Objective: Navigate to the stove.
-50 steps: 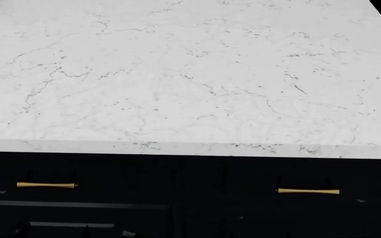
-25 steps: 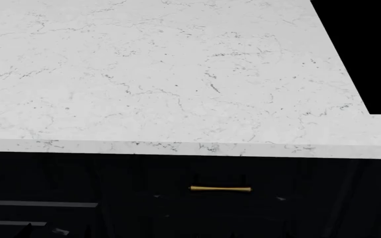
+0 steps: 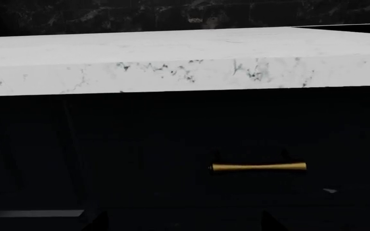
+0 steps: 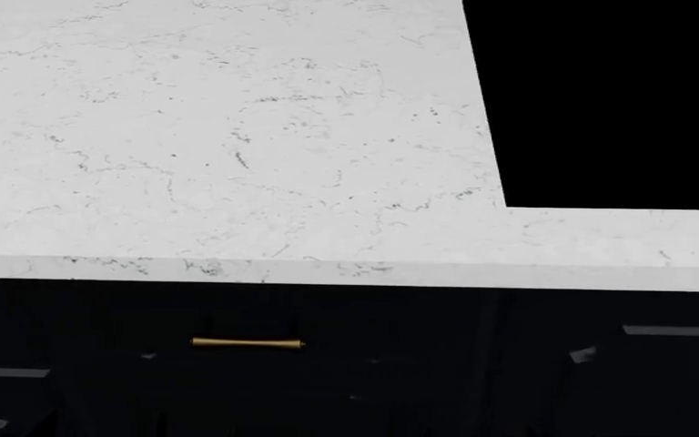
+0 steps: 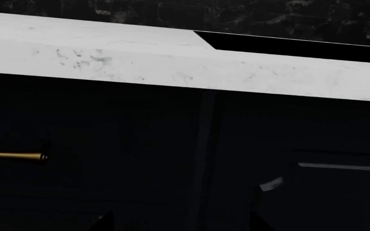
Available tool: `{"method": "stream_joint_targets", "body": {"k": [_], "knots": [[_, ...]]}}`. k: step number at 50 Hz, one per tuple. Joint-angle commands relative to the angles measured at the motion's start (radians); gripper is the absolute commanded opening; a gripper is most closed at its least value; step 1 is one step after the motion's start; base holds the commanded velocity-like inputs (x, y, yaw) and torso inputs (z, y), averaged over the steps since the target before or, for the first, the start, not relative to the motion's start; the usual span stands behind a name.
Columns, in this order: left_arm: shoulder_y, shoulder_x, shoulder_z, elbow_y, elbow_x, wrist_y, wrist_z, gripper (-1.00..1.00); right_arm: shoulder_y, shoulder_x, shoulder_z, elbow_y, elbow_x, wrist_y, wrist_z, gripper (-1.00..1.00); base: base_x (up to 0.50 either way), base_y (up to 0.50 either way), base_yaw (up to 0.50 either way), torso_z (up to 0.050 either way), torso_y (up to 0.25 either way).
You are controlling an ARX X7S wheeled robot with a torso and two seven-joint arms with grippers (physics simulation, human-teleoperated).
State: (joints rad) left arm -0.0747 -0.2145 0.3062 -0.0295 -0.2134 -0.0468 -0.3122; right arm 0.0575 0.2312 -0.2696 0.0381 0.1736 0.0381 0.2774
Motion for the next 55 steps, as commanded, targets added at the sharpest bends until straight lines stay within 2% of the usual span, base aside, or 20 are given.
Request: {"method": "stream_joint_targets", "body": {"k": [1,55], "knots": [[0.004,0.015,-0.019,-0.002,0.011,0.019,0.032,1.0,-0.003,-0.02,0.029,-0.004,0.01,-0.005,-0.029,1.0,0.0,-0.5,0.0,0.0,0.0],[-0.007,0.001,0.007,-0.015,-0.005,0.03,0.016,1.0,0.001,-0.003,0.011,-0.004,0.032,-0.003,-0.01,1.0,0.0,-0.5,0.0,0.0,0.0]]}}
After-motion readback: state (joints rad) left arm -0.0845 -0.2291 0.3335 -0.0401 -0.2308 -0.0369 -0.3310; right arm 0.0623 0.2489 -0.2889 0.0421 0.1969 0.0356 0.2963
